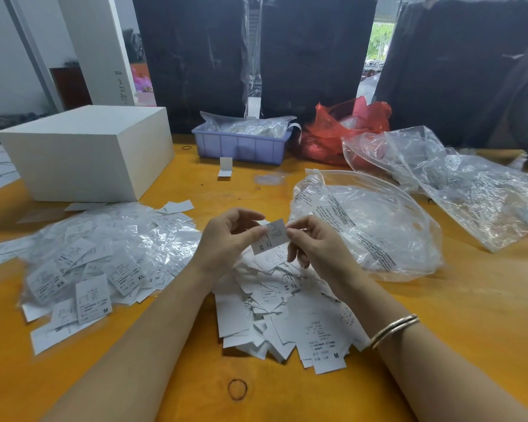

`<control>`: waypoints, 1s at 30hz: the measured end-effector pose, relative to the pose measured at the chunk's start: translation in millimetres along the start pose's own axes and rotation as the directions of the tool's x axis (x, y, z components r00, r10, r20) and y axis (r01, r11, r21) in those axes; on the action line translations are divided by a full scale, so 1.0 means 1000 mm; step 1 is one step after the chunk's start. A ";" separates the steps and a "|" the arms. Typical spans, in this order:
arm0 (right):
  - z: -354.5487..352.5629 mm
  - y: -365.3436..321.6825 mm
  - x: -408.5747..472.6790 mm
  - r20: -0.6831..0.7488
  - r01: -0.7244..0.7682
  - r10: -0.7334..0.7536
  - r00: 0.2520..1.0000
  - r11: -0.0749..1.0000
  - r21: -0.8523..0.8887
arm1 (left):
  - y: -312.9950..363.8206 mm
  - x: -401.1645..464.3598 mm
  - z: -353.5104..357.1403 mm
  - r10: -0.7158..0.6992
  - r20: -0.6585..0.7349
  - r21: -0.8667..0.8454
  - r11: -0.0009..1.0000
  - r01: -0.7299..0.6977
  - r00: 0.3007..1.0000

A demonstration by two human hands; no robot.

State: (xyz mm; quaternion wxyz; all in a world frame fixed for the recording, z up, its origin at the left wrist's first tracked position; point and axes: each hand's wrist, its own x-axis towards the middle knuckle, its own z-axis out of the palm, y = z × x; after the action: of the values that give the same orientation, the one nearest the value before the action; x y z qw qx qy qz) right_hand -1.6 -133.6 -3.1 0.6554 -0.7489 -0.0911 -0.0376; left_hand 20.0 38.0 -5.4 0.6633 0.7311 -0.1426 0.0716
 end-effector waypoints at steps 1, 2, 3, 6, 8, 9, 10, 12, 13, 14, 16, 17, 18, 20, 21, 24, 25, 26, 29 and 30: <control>0.001 0.001 0.000 0.001 0.011 -0.011 1.000 1.000 -0.020 | 0.000 -0.001 0.001 0.000 0.020 0.009 1.000 0.000 1.000; 0.002 0.002 -0.001 0.010 0.015 -0.014 1.000 0.999 -0.032 | 0.000 -0.001 0.002 -0.001 0.040 0.016 1.000 0.000 0.999; 0.004 0.002 -0.002 0.024 0.017 -0.016 1.000 0.999 -0.048 | 0.000 -0.002 0.003 -0.005 0.057 0.017 1.000 0.004 0.998; 0.008 0.004 -0.005 0.061 0.080 -0.070 0.996 0.980 -0.181 | 0.000 -0.004 0.003 -0.034 0.093 0.004 0.999 0.034 0.995; 0.008 0.004 -0.007 0.080 0.164 -0.147 0.986 0.945 -0.284 | 0.002 -0.005 0.003 -0.051 0.094 0.014 0.999 0.050 0.994; 0.006 0.003 -0.007 0.083 0.224 -0.208 0.975 0.911 -0.347 | 0.004 -0.004 0.001 -0.055 0.073 0.018 0.998 0.054 0.996; 0.004 0.001 -0.006 0.061 0.292 -0.294 0.954 0.863 -0.413 | 0.005 -0.004 -0.001 -0.057 0.032 0.023 0.998 0.056 0.998; -0.007 -0.002 -0.001 -0.094 0.381 -0.496 0.864 0.762 -0.524 | 0.008 -0.002 -0.010 -0.045 -0.093 0.076 0.996 0.052 0.995; -0.016 -0.004 0.002 -0.199 0.377 -0.573 0.795 0.724 -0.577 | 0.009 0.000 -0.015 -0.020 -0.164 0.159 0.986 0.046 0.986; -0.026 -0.005 0.005 -0.289 0.335 -0.616 0.733 0.696 -0.635 | 0.010 0.001 -0.022 0.018 -0.227 0.282 0.958 0.048 0.974; -0.049 -0.001 0.008 -0.397 0.150 -0.602 0.693 0.659 -0.737 | 0.011 0.001 -0.032 0.098 -0.312 0.545 0.833 0.093 0.945; -0.061 0.004 0.009 -0.423 0.026 -0.544 0.725 0.635 -0.772 | 0.011 0.001 -0.037 0.121 -0.337 0.633 0.763 0.130 0.934; -0.071 0.010 0.010 -0.436 -0.100 -0.456 0.776 0.594 -0.798 | 0.010 0.000 -0.041 0.125 -0.354 0.695 0.698 0.171 0.927; -0.080 0.020 0.012 -0.429 -0.302 -0.230 0.874 0.435 -0.848 | 0.007 -0.002 -0.048 0.086 -0.378 0.785 0.557 0.270 0.922; -0.081 0.023 0.013 -0.410 -0.343 -0.144 0.901 0.345 -0.874 | 0.006 -0.002 -0.050 0.046 -0.389 0.819 0.475 0.323 0.920; -0.080 0.027 0.017 -0.372 -0.345 -0.086 0.924 0.232 -0.910 | 0.002 -0.001 -0.050 -0.038 -0.391 0.887 0.253 0.387 0.920; -0.080 0.027 0.018 -0.367 -0.338 -0.099 0.925 0.229 -0.913 | 0.001 -0.001 -0.047 -0.023 -0.371 0.907 0.208 0.367 0.929; -0.079 0.028 0.018 -0.366 -0.332 -0.118 0.923 0.234 -0.914 | 0.001 -0.001 -0.045 0.013 -0.342 0.923 0.191 0.334 0.940; -0.078 0.028 0.017 -0.404 -0.338 -0.180 0.897 0.311 -0.888 | -0.001 -0.002 -0.034 0.176 -0.206 0.941 0.306 0.146 0.963; -0.077 0.027 0.017 -0.422 -0.340 -0.201 0.884 0.342 -0.876 | -0.001 -0.003 -0.029 0.208 -0.148 0.923 0.380 0.060 0.967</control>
State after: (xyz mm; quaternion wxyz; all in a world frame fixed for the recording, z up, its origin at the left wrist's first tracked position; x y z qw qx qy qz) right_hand 24.9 -211.7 -15.9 0.1092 -0.9572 0.1381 -0.2296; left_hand 19.9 67.1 -4.0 0.1532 0.9539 -0.0305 0.2561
